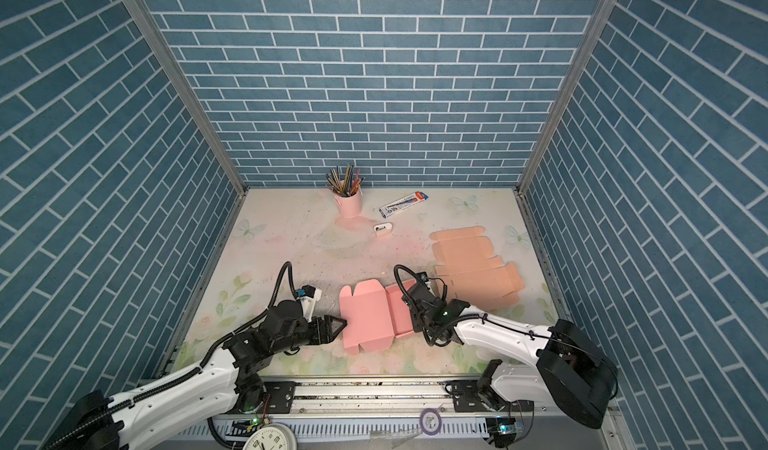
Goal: Fold the paper box
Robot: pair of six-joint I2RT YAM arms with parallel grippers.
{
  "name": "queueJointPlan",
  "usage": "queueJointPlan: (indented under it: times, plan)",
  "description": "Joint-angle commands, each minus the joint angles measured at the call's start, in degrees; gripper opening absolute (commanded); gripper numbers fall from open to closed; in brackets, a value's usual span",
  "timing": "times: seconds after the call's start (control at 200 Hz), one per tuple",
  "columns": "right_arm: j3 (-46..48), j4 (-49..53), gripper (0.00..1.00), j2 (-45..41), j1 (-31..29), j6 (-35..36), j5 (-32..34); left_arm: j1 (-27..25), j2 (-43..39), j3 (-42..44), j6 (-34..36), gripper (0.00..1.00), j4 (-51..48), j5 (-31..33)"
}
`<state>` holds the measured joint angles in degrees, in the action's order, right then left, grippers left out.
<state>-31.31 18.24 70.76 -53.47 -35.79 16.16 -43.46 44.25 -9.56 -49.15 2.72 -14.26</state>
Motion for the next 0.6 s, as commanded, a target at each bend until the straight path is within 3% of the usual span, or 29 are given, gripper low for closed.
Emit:
queueJointPlan:
  times: [0.0, 0.325, 0.405, 0.505, 0.595]
  plan:
    - [0.6, -1.4, 0.32, 0.4, 0.2, -1.5, -1.1, 0.4, 0.1, 2.0, -3.8, 0.77, 7.8, -4.0]
    - [0.5, -2.3, 0.31, 1.4, 0.2, -1.3, -2.1, 0.5, 5.4, 4.5, -8.1, 0.75, 20.7, -6.9]
    - [0.6, -3.1, 0.27, 1.3, 0.1, -1.0, -3.2, 0.4, 5.9, 3.9, -7.8, 0.69, 21.4, -6.6]
    - [0.7, -3.6, 0.24, 1.5, -0.1, -0.8, -3.7, 0.4, 6.9, 3.3, -7.6, 0.52, 22.6, -6.6]
    - [0.6, -3.6, 0.24, 1.3, -0.4, -1.1, -3.5, 0.5, 8.0, 2.2, -7.2, 0.46, 22.6, -6.2]
